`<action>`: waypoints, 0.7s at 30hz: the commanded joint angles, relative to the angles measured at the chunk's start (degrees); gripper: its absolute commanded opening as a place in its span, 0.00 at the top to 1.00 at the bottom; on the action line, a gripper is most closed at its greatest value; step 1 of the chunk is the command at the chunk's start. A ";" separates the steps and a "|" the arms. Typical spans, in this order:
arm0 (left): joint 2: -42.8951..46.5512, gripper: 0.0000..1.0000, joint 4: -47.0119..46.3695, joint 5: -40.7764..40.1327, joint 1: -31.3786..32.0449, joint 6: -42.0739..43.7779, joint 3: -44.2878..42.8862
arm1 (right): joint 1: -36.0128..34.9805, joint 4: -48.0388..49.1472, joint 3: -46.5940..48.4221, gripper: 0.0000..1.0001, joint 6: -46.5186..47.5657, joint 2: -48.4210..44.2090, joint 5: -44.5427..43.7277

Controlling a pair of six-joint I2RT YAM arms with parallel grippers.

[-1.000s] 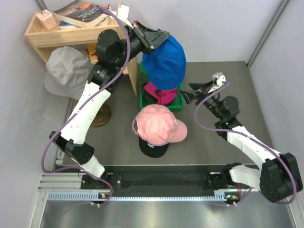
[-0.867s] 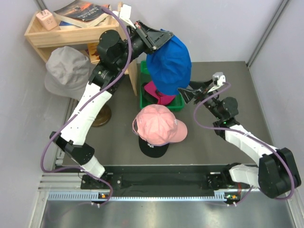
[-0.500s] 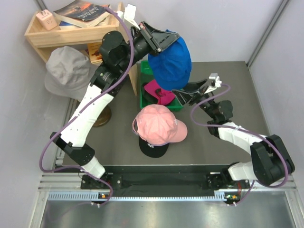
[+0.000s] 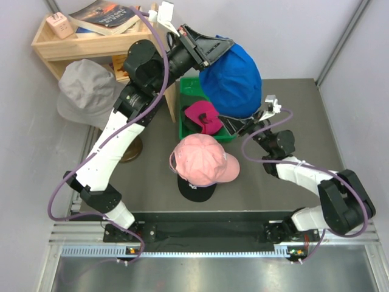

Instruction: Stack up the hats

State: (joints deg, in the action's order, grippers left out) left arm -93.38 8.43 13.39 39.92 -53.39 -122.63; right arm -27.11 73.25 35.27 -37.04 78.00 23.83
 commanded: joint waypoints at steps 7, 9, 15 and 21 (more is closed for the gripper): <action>4.61 1.00 0.45 -6.62 0.24 2.06 2.74 | -0.57 3.50 1.21 0.53 5.13 -11.98 -2.83; 4.70 1.00 0.45 -7.41 0.24 2.41 2.83 | -0.49 1.81 1.73 0.60 4.87 -12.52 -0.99; 5.40 1.00 2.82 -11.44 0.24 4.95 3.27 | -0.48 -2.75 2.61 0.80 -1.54 -12.52 4.28; 9.62 1.00 4.23 -18.39 0.16 9.08 9.33 | -0.22 -22.03 8.49 1.00 -5.32 -14.88 8.95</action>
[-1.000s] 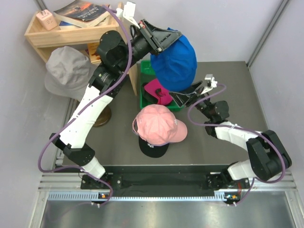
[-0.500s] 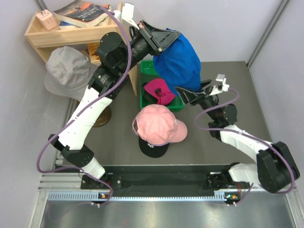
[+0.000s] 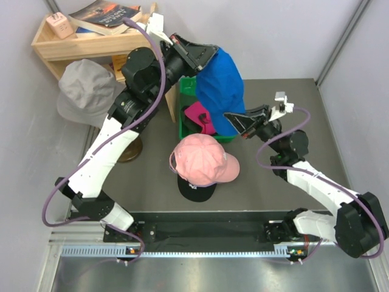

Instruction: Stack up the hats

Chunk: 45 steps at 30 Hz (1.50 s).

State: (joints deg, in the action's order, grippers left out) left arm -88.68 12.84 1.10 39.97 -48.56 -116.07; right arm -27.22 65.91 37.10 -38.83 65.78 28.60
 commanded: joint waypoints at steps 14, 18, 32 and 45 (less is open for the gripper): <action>19.15 1.00 16.24 -23.50 0.20 9.19 18.42 | 1.03 -55.98 24.88 1.00 -22.49 -2.14 21.85; 21.53 1.00 24.67 -27.28 0.11 6.64 21.14 | 1.03 -60.45 22.67 1.00 -26.82 -5.04 20.71; 19.25 1.00 37.87 -33.36 0.11 3.38 24.31 | 1.47 -60.46 10.10 0.87 -30.87 -0.48 25.81; 19.61 1.00 34.55 -34.86 -0.24 -1.90 33.10 | 3.76 -56.86 4.47 0.35 -33.50 -4.17 21.59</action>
State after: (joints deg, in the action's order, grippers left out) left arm -69.60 51.53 -32.53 40.34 -48.82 -83.68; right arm -24.45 6.33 42.68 -70.81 64.97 51.24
